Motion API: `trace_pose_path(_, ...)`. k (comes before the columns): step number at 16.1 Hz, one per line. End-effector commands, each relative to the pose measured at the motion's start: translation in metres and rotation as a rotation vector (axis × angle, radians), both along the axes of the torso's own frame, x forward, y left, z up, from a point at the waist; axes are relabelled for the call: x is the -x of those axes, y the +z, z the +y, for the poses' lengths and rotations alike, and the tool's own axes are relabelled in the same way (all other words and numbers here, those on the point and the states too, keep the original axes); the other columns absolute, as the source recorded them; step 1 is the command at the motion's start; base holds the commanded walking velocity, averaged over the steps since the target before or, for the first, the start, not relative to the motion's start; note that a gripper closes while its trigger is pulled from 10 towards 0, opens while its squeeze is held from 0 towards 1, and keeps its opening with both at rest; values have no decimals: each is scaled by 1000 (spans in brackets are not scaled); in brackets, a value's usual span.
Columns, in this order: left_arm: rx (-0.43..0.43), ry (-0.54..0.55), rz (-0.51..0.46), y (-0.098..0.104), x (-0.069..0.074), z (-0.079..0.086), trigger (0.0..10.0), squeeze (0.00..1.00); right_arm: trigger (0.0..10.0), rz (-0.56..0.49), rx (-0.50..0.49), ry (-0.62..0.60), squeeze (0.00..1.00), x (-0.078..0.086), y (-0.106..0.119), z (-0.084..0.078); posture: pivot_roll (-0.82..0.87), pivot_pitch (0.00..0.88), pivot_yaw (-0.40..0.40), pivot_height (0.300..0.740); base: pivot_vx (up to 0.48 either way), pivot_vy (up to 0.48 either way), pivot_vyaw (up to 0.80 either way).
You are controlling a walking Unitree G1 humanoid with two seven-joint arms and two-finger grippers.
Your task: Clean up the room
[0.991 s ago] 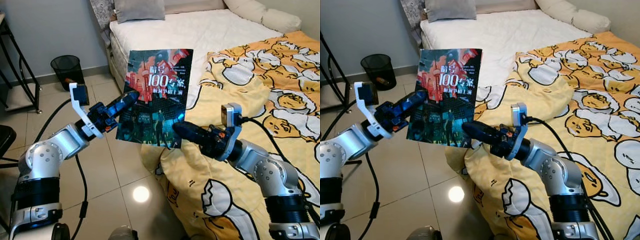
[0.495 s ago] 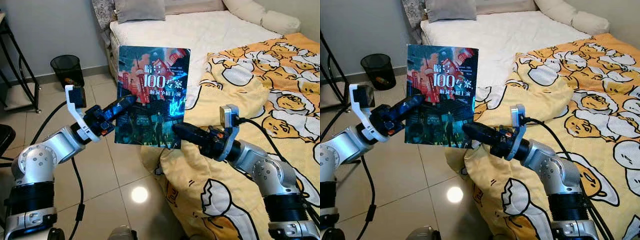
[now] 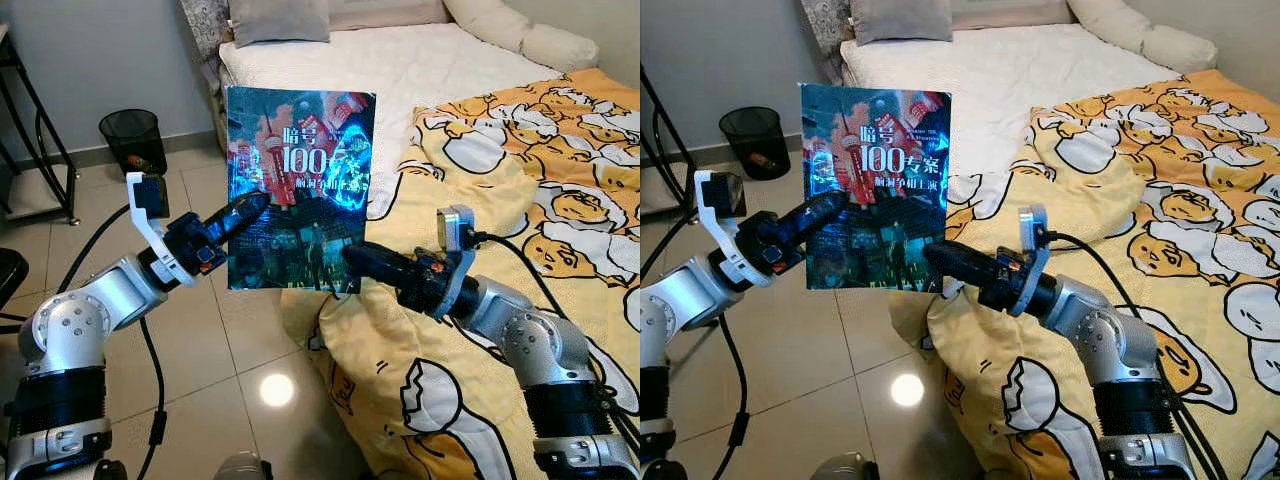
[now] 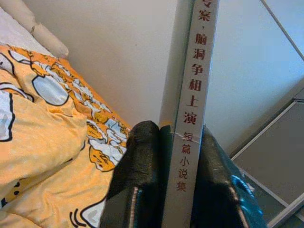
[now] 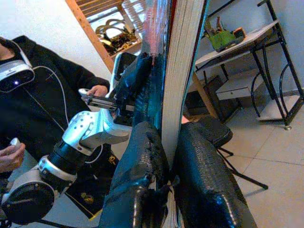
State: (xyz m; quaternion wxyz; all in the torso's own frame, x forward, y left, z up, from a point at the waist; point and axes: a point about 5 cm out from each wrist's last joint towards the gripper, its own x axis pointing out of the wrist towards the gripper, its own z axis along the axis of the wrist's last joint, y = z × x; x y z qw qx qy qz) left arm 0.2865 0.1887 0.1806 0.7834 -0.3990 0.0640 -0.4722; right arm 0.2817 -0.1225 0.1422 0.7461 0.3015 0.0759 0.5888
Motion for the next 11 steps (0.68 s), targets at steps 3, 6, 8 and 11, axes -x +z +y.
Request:
trace_pose_path(3,-26,-5,-21,3,-1,-3,0,0,0,-82,-20,20,0,-5,14,6,33,0,-42,740,0,0,0)
trace_pose_path(6,-49,63,-25,3,-4,1,0,0,10000,-80,-15,0,0,-4,12,6,25,0,-26,740,0,0,0)
trace_pose_path(8,-60,108,-31,5,-1,6,0,0,10000,-62,-7,-37,941,-3,8,6,22,0,-20,740,0,0,0)
trace_pose_path(11,-133,270,-29,8,-3,20,0,0,10000,-10,73,-361,1000,-18,-15,-13,25,0,-23,740,0,0,0)
